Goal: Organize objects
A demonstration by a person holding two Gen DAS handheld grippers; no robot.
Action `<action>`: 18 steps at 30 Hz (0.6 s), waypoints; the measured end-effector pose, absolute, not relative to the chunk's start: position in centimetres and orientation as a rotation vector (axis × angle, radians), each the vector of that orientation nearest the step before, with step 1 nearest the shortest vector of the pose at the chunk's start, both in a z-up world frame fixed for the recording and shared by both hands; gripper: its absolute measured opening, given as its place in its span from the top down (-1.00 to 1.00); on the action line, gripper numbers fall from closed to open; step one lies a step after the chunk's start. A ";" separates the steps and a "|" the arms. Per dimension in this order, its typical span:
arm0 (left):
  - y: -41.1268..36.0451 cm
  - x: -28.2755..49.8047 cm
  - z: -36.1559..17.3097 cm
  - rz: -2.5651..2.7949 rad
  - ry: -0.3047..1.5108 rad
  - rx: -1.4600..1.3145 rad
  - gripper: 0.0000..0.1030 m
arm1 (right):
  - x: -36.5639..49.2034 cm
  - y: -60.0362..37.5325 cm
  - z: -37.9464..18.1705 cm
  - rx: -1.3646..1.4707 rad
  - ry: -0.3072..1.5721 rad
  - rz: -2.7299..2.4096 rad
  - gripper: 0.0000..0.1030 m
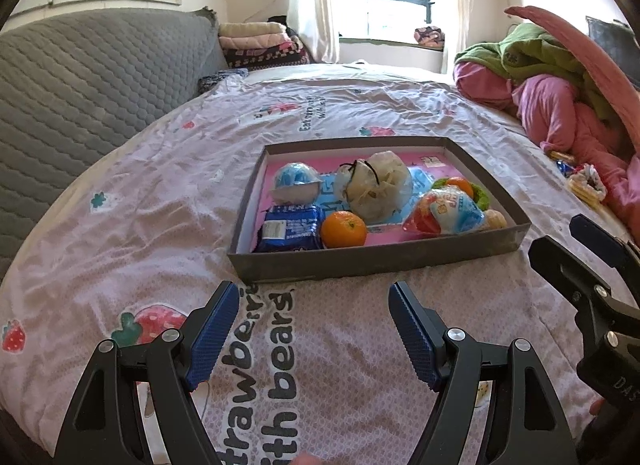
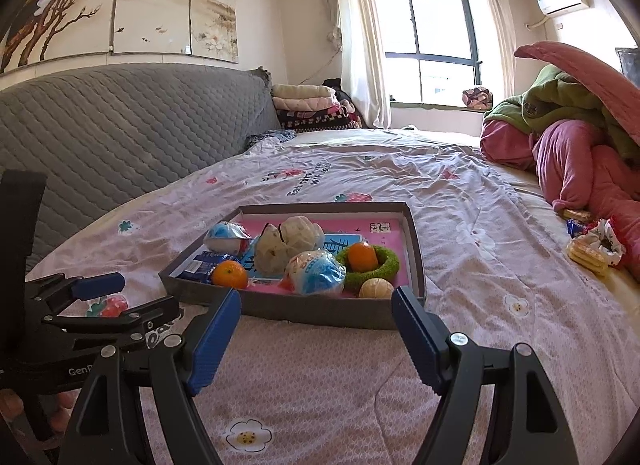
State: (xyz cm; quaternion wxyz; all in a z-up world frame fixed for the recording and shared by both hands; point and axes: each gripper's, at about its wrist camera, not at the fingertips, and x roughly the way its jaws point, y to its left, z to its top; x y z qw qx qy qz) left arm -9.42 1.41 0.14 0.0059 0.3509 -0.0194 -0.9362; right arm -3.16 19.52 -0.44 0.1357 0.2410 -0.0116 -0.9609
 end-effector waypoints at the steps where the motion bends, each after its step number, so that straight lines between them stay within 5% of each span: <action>1: 1.4 -9.3 0.1 -2.933 -0.061 1.094 -0.52 | -3.1 19.6 -0.5 0.699 -0.035 -2.787 -0.50; 18: 0.5 -9.0 -1.1 -2.974 0.035 1.090 -0.52 | -1.7 18.9 -1.0 0.684 -0.044 -2.830 -0.50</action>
